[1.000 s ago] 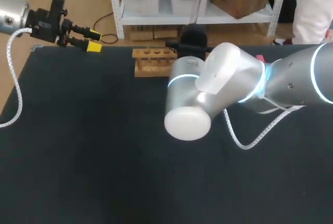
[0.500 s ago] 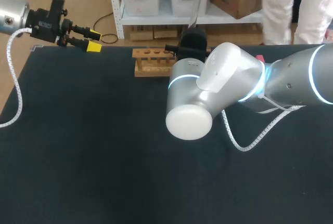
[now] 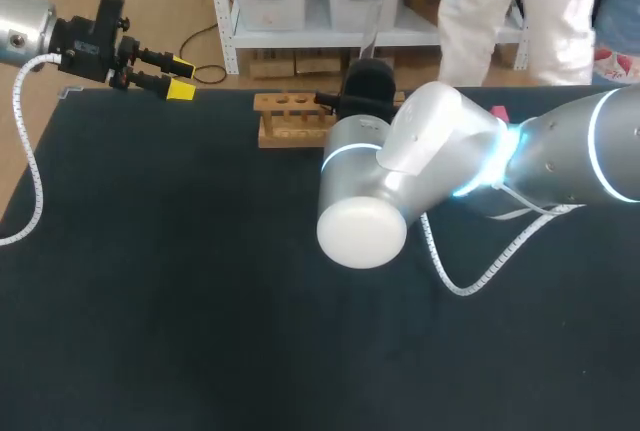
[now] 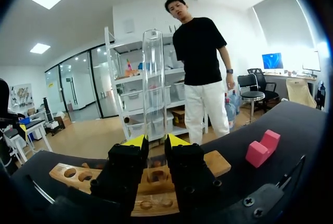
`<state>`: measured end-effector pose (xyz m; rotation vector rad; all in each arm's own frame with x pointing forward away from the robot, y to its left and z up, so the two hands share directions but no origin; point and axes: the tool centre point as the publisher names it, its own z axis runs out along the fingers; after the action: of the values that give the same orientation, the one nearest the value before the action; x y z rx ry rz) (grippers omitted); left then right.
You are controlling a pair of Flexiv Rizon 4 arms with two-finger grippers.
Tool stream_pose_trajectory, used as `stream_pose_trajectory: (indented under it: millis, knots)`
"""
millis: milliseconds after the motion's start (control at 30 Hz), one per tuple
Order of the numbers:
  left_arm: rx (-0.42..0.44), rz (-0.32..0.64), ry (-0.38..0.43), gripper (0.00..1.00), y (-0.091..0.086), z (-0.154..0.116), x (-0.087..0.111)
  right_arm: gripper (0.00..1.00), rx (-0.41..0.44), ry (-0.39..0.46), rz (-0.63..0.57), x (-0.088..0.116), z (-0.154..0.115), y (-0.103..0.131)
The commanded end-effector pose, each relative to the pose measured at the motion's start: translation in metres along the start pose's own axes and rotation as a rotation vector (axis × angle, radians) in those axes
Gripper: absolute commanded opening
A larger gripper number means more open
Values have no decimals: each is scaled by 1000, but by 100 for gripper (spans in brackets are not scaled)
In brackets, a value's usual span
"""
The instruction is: Grasp the test tube, adjust it, and insert it.
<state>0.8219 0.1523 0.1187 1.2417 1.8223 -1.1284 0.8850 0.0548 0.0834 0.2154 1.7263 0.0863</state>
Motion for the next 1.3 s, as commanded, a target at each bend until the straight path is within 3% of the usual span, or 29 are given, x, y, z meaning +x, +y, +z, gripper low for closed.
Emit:
stream_pose_trajectory:
  millis: [33,100,233,300,433,500,800,900,933,967,1000,1133,1300]
  knots:
    - [2,1,0,100,1,0,0,8,-5,8,3,6,4,2]
    - [2,1,0,100,1,0,0,15,-4,13,4,7,4,3]
    - [2,1,0,100,1,0,0,16,-4,18,7,9,3,4]
    - [2,1,0,100,1,0,0,24,-4,21,9,10,2,5]
    - [2,1,0,100,1,0,0,27,-3,26,12,12,1,5]
    - [2,1,0,100,1,0,0,36,-2,27,13,12,0,5]
    - [2,1,0,100,1,0,0,38,8,18,17,11,-4,5]
    - [2,1,0,100,1,0,0,44,19,8,21,11,-5,5]
    - [2,1,0,100,1,0,0,46,23,4,23,10,-5,5]
    - [2,1,0,100,1,0,0,55,26,0,23,9,-5,5]
    - [2,1,0,100,1,0,0,72,27,-2,24,9,-5,5]
    - [2,1,0,100,1,0,0,100,30,-10,22,6,-6,5]
    - [2,1,0,100,1,0,0,100,35,-15,13,0,-9,5]
